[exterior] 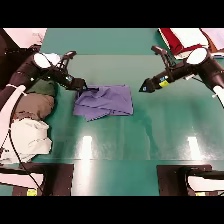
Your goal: Fold the shirts.
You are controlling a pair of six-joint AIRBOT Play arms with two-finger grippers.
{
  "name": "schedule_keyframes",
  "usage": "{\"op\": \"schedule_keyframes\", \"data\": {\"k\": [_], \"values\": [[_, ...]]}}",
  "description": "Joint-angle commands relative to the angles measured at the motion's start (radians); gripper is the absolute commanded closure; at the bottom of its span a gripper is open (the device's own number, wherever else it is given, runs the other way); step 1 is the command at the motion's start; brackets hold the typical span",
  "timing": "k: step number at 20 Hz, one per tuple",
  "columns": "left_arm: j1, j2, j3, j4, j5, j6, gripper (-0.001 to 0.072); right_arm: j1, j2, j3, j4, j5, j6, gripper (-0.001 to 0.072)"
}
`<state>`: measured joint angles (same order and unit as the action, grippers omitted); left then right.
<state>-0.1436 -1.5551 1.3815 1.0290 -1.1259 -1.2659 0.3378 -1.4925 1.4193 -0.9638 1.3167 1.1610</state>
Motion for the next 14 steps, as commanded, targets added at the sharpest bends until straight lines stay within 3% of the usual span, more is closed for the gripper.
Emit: {"op": "schedule_keyframes", "data": {"k": [1,2,3,9,11,12,13,14], "values": [[-0.006,-0.034,-0.016,-0.045,0.031,0.02,0.0219,-0.01,0.046,-0.11,0.004,-0.034,0.002,0.0231],[-0.006,-0.034,-0.014,-0.045,0.035,0.016,0.0504,-0.01,0.055,-0.127,0.004,-0.04,0.002,0.0231],[-0.006,-0.031,-0.009,-0.039,0.029,0.016,0.0675,-0.01,0.062,-0.137,0.004,-0.047,0.002,0.0231],[-0.003,0.144,0.022,0.343,-0.404,0.017,0.0683,-0.054,0.114,-0.15,-0.005,-0.049,0.03,0.0233],[-0.003,0.169,0.02,0.362,-0.512,0.014,0.0682,-0.082,0.117,-0.15,-0.004,-0.05,0.036,0.0234],[-0.003,0.17,0.014,0.361,-0.506,-0.003,0.068,-0.093,0.116,-0.15,-0.004,-0.05,0.037,0.0233],[-0.003,0.17,-0.001,0.354,-0.487,-0.023,0.0519,-0.103,0.116,-0.15,-0.004,-0.05,0.045,0.0232],[-0.003,0.17,-0.023,0.352,-0.461,-0.055,0.0064,-0.109,0.116,-0.15,-0.003,-0.048,0.065,0.0221]]}}
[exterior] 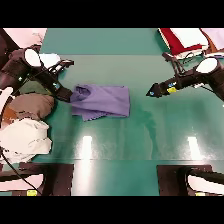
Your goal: Fold the shirts.
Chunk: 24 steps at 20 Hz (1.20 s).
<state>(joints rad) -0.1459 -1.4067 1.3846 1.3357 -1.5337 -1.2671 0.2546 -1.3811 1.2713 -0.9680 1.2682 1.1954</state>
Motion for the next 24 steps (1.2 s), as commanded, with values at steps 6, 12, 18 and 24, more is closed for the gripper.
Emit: {"op": "schedule_keyframes", "data": {"k": [6,12,18,24], "values": [[-0.001,0.022,-0.089,-0.002,0.061,-0.072,0.0069,-0.041,-0.048,-0.002,0.054,0.023,0.083,0.0081],[-0.001,0.022,-0.089,-0.272,0.212,-0.004,0.0675,0.046,-0.317,-0.002,0.297,-0.104,0.076,0.009],[-0.001,0.022,-0.089,-0.327,0.316,-0.004,0.0675,0.162,-0.481,0.053,0.506,-0.188,0.026,0.0121],[-0.001,0.022,-0.089,-0.334,0.32,-0.008,0.0675,0.281,-0.546,0.22,0.501,-0.188,-0.04,0.0626]]}}
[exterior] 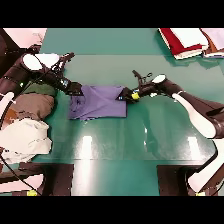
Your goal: Fold the shirts.
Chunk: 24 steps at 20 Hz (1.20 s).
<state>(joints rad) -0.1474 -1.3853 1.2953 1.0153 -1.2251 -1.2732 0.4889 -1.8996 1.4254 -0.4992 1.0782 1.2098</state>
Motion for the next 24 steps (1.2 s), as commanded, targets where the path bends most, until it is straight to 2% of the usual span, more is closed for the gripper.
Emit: {"op": "schedule_keyframes", "data": {"k": [1,4,8,15,20,24], "values": [[0.0,0.001,0.0,-0.031,0.012,-0.002,0.0675,0.05,-0.024,0.08,0.032,0.003,-0.091,0.0695],[0.0,0.001,0.0,-0.088,0.012,-0.002,0.0682,0.014,0.029,0.086,0.009,0.002,-0.095,0.0699],[-0.003,0.001,0.0,-0.107,0.016,-0.002,0.0683,-0.185,0.262,-0.108,-0.064,-0.048,-0.092,0.0699],[-0.144,0.0,0.0,-0.103,0.184,-0.003,0.0683,-0.826,0.654,-0.428,-0.238,-0.005,-0.047,0.0699],[-0.238,0.0,0.0,-0.103,0.264,-0.011,0.0683,-1.287,0.799,-0.567,-0.235,-0.104,-0.011,0.0699],[-0.248,0.0,0.0,-0.103,0.267,-0.014,0.0683,-1.54,0.871,-0.655,-0.238,-0.188,0.043,0.0698]]}}
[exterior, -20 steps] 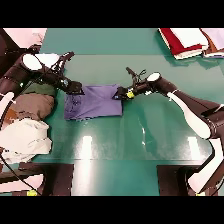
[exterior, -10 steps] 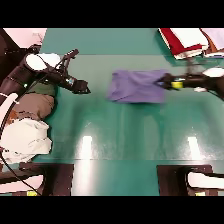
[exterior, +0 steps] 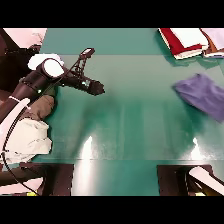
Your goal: Fold the shirts.
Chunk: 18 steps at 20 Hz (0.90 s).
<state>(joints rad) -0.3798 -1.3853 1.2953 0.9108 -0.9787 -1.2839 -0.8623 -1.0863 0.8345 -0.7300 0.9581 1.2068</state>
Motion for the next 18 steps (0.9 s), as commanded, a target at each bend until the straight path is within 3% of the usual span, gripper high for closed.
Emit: {"op": "schedule_keyframes", "data": {"k": [1,5,7,8,11,14,18], "values": [[-0.015,0.0,0.0,0.002,0.02,-0.003,0.0683,-0.227,0.063,-0.079,-0.007,-0.068,0.05,0.0699],[-0.015,0.0,0.0,0.002,0.016,-0.002,0.0682,-0.276,0.061,-0.089,-0.13,-0.02,0.053,0.0685],[-0.015,0.0,0.0,0.002,0.013,-0.001,0.0683,-0.276,0.043,-0.032,-0.274,0.026,0.053,0.0356],[-0.015,0.0,0.0,0.003,0.006,0.001,0.0683,-0.276,0.022,0.026,-0.354,0.084,0.055,0.0328],[-0.015,0.0,0.0,0.003,-0.014,0.001,0.0682,-0.275,-0.039,0.225,-0.543,0.267,0.121,0.0329],[-0.015,0.0,0.0,0.003,-0.017,0.001,0.0682,-0.241,-0.068,0.366,-0.545,0.347,0.199,0.0334],[-0.015,0.0,0.0,0.003,0.0,0.002,0.0682,-0.006,-0.066,0.406,-0.483,0.389,0.209,0.0336]]}}
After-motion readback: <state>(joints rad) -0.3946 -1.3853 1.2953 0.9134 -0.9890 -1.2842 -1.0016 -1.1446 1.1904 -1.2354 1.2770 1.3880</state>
